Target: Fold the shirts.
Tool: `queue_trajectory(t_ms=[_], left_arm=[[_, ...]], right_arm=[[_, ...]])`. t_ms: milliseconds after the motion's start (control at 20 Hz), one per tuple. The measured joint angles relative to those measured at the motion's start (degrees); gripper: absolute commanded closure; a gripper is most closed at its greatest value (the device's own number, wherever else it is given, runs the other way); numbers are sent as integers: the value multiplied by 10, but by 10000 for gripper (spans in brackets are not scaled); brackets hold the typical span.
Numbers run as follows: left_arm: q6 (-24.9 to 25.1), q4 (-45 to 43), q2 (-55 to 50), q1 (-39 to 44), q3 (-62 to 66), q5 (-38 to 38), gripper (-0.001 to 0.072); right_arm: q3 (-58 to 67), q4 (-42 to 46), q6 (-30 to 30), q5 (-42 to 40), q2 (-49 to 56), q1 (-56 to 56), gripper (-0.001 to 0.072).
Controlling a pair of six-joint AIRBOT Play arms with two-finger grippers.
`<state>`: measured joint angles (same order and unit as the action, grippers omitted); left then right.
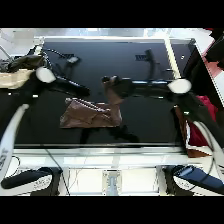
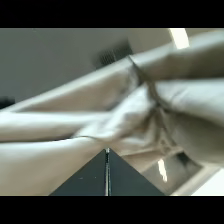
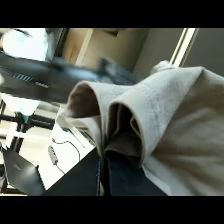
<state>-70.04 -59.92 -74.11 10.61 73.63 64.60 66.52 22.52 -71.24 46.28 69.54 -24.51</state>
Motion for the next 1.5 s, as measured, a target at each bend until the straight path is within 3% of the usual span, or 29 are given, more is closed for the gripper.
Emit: queue_trajectory(t_ms=[100,150,200,250,300,450,600,700,850,1000,1100,1300,1500], left_arm=[[0,-1,46,-53,0,6,697],[0,0,66,-78,0,8,697],[0,0,82,-98,0,10,697],[0,0,96,-119,0,10,697],[0,0,106,-136,0,11,697],[0,-1,122,-167,-1,12,697],[0,0,127,-179,-2,13,697],[0,0,129,-183,-2,13,697],[0,0,130,-185,-2,13,697],[0,0,130,-186,-2,13,697],[0,0,130,-186,-2,13,697],[0,0,130,-186,-5,13,697],[0,0,130,-187,-18,13,697]], right_arm=[[34,0,-2,-67,60,-71,694],[54,0,-2,-100,93,-106,635],[72,-2,-3,-134,122,-135,469],[91,-7,-3,-169,149,-164,255],[109,-12,-3,-202,171,-186,181],[159,-18,-3,-268,207,-223,188],[190,30,-2,-266,205,-210,348],[199,84,-5,-216,193,-171,377],[204,205,-73,-59,176,-77,337],[191,296,-134,66,171,3,156],[166,327,-171,114,173,36,116],[94,332,-222,152,198,62,112],[40,242,-231,163,245,70,110]])
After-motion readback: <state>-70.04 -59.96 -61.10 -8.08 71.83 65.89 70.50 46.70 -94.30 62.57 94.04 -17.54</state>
